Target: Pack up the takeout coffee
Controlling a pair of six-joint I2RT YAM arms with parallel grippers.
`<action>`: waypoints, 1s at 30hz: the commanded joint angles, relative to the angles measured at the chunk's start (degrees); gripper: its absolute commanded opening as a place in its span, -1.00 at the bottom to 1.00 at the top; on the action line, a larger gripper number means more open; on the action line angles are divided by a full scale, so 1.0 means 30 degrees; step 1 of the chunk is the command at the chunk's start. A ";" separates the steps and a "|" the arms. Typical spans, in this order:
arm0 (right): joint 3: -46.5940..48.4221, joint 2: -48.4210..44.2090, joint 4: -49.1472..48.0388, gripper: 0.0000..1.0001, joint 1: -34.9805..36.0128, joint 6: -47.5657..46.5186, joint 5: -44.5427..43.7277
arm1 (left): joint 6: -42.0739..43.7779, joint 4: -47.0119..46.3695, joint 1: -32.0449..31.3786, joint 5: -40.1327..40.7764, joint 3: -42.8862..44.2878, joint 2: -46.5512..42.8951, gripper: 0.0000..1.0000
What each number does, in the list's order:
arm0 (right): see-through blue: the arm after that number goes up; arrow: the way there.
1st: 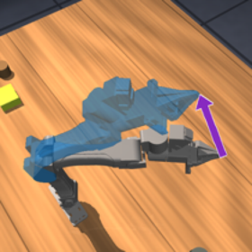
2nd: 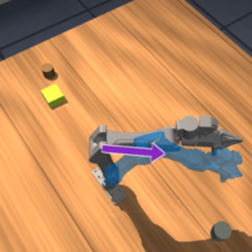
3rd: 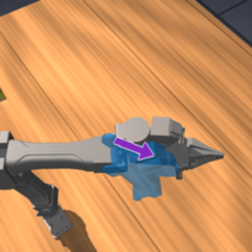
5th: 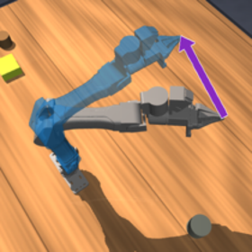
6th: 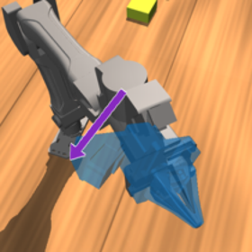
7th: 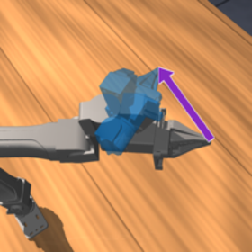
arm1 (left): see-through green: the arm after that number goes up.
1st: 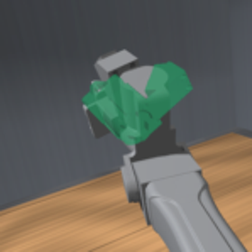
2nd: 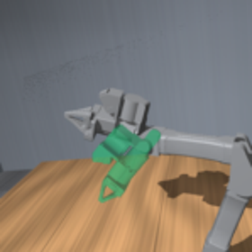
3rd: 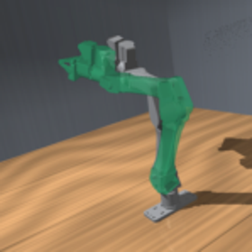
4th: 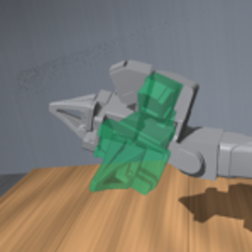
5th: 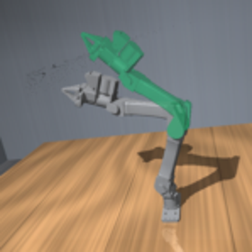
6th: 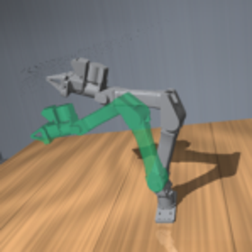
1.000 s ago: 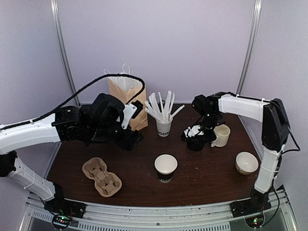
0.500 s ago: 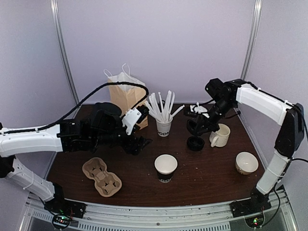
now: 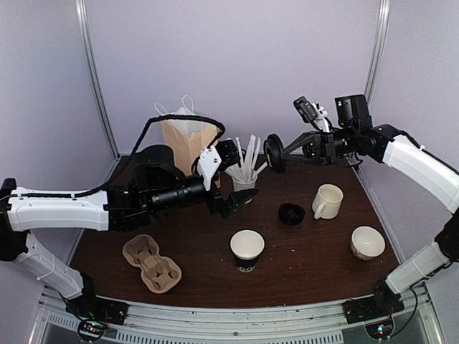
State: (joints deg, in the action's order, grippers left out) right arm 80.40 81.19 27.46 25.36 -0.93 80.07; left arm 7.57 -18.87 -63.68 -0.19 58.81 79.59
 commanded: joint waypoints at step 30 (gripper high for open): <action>-0.1715 -0.0750 -0.5964 -0.76 0.0680 0.5847 0.3343 | 0.0397 -0.3499 0.0149 -0.0819 0.4012 0.3800 0.84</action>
State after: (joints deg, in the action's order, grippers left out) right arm 75.70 80.77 10.83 26.94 16.49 88.51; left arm 7.79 -27.38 -63.68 -2.35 68.18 90.11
